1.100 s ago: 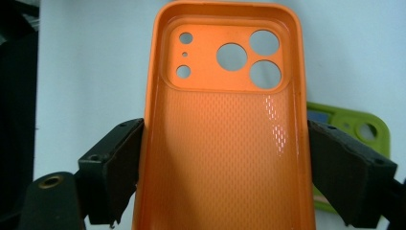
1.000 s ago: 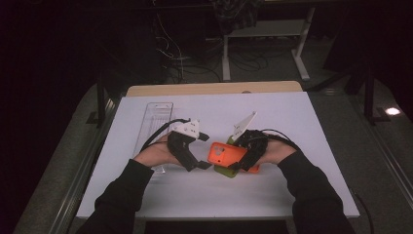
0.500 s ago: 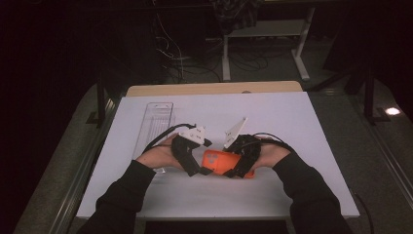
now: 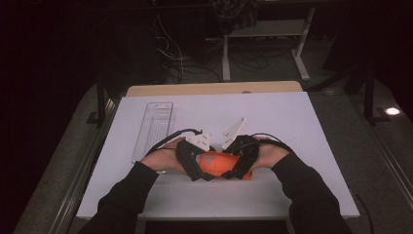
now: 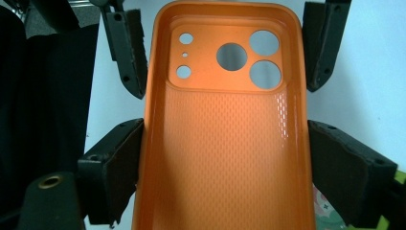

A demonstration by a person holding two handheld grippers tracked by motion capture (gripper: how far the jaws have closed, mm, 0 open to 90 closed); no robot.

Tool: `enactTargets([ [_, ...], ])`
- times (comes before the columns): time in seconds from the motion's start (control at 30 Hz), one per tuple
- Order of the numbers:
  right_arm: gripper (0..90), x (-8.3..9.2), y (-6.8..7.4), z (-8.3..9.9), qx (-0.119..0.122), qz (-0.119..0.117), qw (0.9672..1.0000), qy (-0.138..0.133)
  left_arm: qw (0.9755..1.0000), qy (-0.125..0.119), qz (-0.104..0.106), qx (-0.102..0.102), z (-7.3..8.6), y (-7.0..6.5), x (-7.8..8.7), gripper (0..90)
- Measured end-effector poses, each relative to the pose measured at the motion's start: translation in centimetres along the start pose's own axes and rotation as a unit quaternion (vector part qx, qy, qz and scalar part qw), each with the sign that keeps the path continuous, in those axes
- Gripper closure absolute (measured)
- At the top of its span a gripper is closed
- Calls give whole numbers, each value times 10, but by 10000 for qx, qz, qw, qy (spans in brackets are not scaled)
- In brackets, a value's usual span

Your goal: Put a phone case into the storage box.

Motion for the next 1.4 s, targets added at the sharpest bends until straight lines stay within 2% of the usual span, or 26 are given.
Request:
enactTargets([
  [0.27, 148, -1, 1, -1, 31, -6, 10000, 47, 10000, 62, 38, -47, 1, -1, -2, 126],
  [0.53, 147, -2, 1, 0, 47, -23, 9999, 91, 9998, 135, 124, -58, 3, 0, -2, 150],
  [0.83, 127, -4, 3, 1, -4, -56, 10000, -29, 9994, 143, 258, 157, 3, -1, -1, 162],
  [0.9, 118, -3, 4, 2, -22, -27, 10000, -14, 9995, 144, 237, 173, 3, -1, -1, 163],
  [0.93, 93, -2, 6, 3, -120, -57, 9999, 24, 9996, 133, 197, 129, 2, -1, -1, 163],
  [0.97, 79, 0, 6, 3, -98, -74, 9999, -29, 9996, 211, 183, 70, 3, 0, 1, 163],
  [1.0, 66, 2, 7, 3, -175, -84, 9998, -31, 9996, 205, 143, 121, 2, 0, 1, 163],
  [1.13, 47, 13, 4, 7, -354, 91, 9992, -141, 9993, 175, 20, 339, 4, 2, 3, 162],
  [1.2, 47, 19, -1, 9, -357, 329, 9982, -340, 9989, 136, -93, 447, 6, 5, 4, 162],
  [1.33, 49, 32, -8, 20, -749, 641, 9937, -534, 9977, 55, -363, 565, 7, 8, 6, 162],
  [1.4, 49, 38, -11, 27, -963, 824, 9902, -586, 9964, 21, -506, 674, 8, 10, 7, 161],
])
Point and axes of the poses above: each handheld gripper's, and its own axes: x roughly backward along the jaws, z roughly out of its underside, y roughly to its left, the point moved 6 cm from there along -x, roughly forward along the jaws, and after that the axes turned 3 degrees about x, right-handed, at the moved point
